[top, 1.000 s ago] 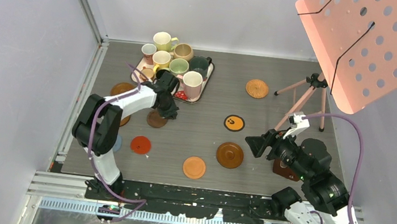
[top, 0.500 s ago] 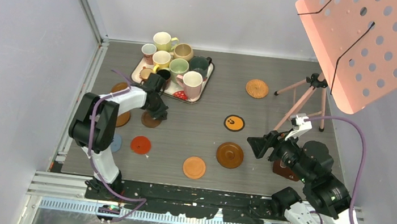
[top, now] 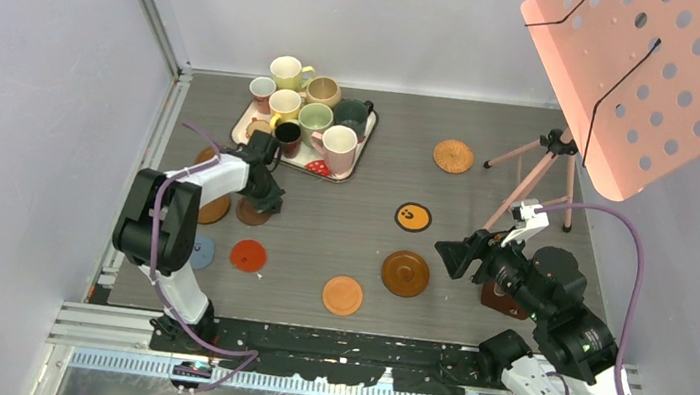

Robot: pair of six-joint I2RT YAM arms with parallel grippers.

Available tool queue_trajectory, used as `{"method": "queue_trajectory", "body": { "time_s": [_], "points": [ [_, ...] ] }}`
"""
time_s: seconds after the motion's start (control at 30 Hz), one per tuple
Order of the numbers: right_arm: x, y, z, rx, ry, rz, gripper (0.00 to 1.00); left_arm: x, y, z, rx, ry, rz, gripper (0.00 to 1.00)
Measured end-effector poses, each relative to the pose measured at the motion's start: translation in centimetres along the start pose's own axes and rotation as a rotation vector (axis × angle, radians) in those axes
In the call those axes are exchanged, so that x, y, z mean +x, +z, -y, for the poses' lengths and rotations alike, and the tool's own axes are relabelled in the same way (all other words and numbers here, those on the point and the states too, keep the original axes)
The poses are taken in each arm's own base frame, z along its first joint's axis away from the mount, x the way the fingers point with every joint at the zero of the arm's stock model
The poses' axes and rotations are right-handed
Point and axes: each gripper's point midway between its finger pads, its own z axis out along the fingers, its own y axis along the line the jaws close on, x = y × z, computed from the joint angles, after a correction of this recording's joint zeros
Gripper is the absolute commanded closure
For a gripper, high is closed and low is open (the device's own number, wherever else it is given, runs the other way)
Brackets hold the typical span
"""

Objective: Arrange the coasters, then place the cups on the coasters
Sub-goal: Move the coaster to the center of the board.

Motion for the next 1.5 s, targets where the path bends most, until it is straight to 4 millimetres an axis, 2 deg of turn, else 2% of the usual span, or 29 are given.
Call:
{"method": "queue_trajectory", "body": {
  "time_s": [0.2, 0.47, 0.53, 0.7, 0.83, 0.97, 1.2, 1.3, 1.4, 1.5],
  "points": [
    [0.0, 0.0, 0.0, -0.001, 0.000, 0.001, 0.24, -0.2, -0.2, -0.9, -0.016, 0.004, 0.005, 0.94],
    [0.1, 0.2, 0.0, -0.001, 0.004, -0.006, 0.24, 0.5, -1.0, 0.0, 0.036, 0.048, -0.021, 0.90],
    [0.1, 0.3, 0.0, 0.001, 0.006, -0.011, 0.24, 0.7, -1.8, 0.5, 0.064, 0.075, -0.021, 0.90],
    [0.3, 0.5, 0.1, 0.006, 0.013, -0.024, 0.28, 0.9, -5.5, 1.7, 0.161, 0.135, 0.027, 0.87],
    [0.7, 0.9, 0.2, 0.016, 0.031, -0.046, 0.30, 1.8, -7.7, 0.9, 0.216, 0.176, 0.045, 0.83],
    [1.4, 1.7, 0.1, 0.023, 0.056, -0.091, 0.32, 3.0, -9.7, 0.6, 0.278, 0.247, 0.034, 0.71],
    [2.6, 2.9, -0.8, 0.023, 0.068, -0.170, 0.32, 4.8, -15.3, 2.2, 0.480, 0.450, 0.083, 0.32],
    [3.2, 3.5, -2.0, 0.017, 0.043, -0.208, 0.32, 5.1, -17.4, 2.3, 0.548, 0.500, 0.118, 0.21],
    [4.6, 4.4, -4.0, 0.000, -0.009, -0.266, 0.30, 5.1, -19.1, 1.8, 0.581, 0.540, 0.167, 0.02],
    [6.6, 5.5, -5.8, -0.017, -0.058, -0.326, 0.29, 4.9, -20.4, 0.9, 0.589, 0.571, 0.217, 0.01]
  ]
}}
